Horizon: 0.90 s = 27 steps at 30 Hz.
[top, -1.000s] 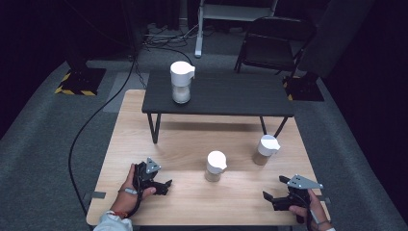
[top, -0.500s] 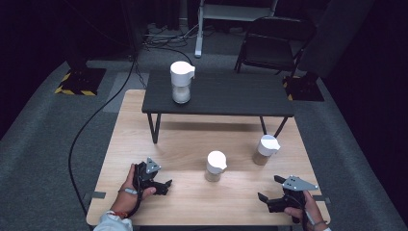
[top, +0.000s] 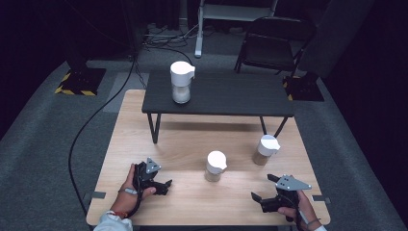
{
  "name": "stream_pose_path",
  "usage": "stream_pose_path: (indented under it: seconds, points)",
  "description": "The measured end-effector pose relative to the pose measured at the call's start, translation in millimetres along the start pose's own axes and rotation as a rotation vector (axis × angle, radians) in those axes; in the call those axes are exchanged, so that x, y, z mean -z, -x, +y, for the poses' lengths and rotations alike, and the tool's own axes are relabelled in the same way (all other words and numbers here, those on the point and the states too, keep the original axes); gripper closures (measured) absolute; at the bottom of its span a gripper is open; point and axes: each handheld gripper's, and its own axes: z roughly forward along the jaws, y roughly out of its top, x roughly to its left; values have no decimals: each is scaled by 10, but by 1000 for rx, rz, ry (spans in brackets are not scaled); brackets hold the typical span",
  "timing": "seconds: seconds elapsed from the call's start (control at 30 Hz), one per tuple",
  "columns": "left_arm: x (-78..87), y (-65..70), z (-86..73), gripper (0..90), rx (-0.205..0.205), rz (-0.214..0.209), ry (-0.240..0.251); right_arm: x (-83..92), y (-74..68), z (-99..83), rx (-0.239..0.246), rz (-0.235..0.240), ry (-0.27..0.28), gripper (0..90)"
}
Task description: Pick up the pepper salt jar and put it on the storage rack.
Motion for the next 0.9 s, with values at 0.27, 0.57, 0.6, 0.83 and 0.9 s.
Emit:
stream_pose_path:
  seconds: [0.27,0.57,0.6,0.83,0.9]
  points:
    - [0,0,1,1,0,0,0,-96,-57,72,31,17,-9,12]
    - [-1,-1,1,1,1,-1,0,-179,-80,116,53,29,-10,12]
    - [0,-2,2,1,0,-1,-1,-195,-81,122,57,34,-11,12]
    - [0,-2,2,1,0,-1,-1,-311,-134,189,89,55,-15,12]
    - [-1,-2,2,1,0,-1,-1,-331,-138,201,90,61,-14,12]
